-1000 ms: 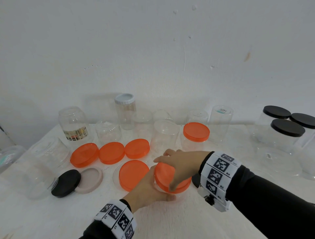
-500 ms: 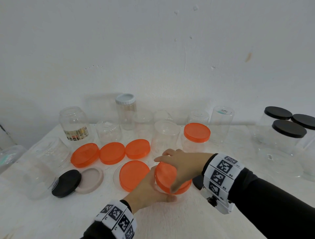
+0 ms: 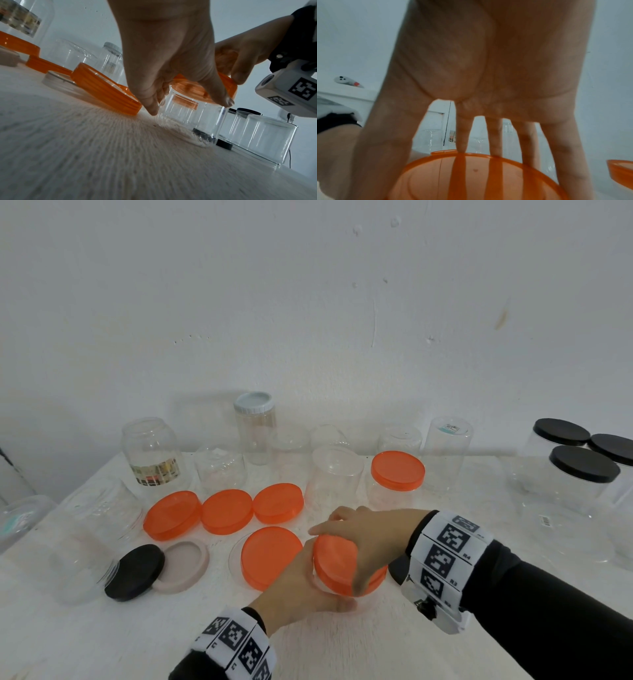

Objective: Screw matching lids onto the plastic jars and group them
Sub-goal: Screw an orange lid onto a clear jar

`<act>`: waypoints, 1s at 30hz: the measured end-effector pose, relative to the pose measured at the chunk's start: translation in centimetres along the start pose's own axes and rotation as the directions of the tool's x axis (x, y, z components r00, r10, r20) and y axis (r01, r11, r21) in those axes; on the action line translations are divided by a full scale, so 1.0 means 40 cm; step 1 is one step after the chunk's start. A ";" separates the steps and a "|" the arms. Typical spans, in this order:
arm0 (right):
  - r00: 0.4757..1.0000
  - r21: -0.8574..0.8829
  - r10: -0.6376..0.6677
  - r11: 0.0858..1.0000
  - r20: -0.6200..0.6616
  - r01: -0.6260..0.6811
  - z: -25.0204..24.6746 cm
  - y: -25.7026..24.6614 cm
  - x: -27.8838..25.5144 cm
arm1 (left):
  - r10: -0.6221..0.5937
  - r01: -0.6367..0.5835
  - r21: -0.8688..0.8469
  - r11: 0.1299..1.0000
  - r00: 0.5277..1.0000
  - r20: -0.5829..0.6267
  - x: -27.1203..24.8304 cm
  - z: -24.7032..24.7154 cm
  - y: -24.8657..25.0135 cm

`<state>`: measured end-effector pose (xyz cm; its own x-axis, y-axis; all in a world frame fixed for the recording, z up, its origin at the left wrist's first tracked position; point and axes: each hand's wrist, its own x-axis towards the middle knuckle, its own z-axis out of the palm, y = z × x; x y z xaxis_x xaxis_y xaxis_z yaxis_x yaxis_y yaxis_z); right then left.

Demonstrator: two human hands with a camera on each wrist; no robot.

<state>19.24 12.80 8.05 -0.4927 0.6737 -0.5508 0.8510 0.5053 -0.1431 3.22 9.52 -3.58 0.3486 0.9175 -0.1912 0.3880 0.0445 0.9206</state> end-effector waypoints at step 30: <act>0.997 0.055 0.033 0.998 -0.074 -0.029 0.042 0.003 0.012 | 0.004 -0.003 0.019 1.000 1.000 -0.016 0.003 0.003 -0.006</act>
<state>19.42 12.29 6.39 -0.4767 0.7277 -0.4931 0.8735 0.4553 -0.1725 3.26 9.57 -3.85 0.3361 0.9240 -0.1822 0.4026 0.0339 0.9147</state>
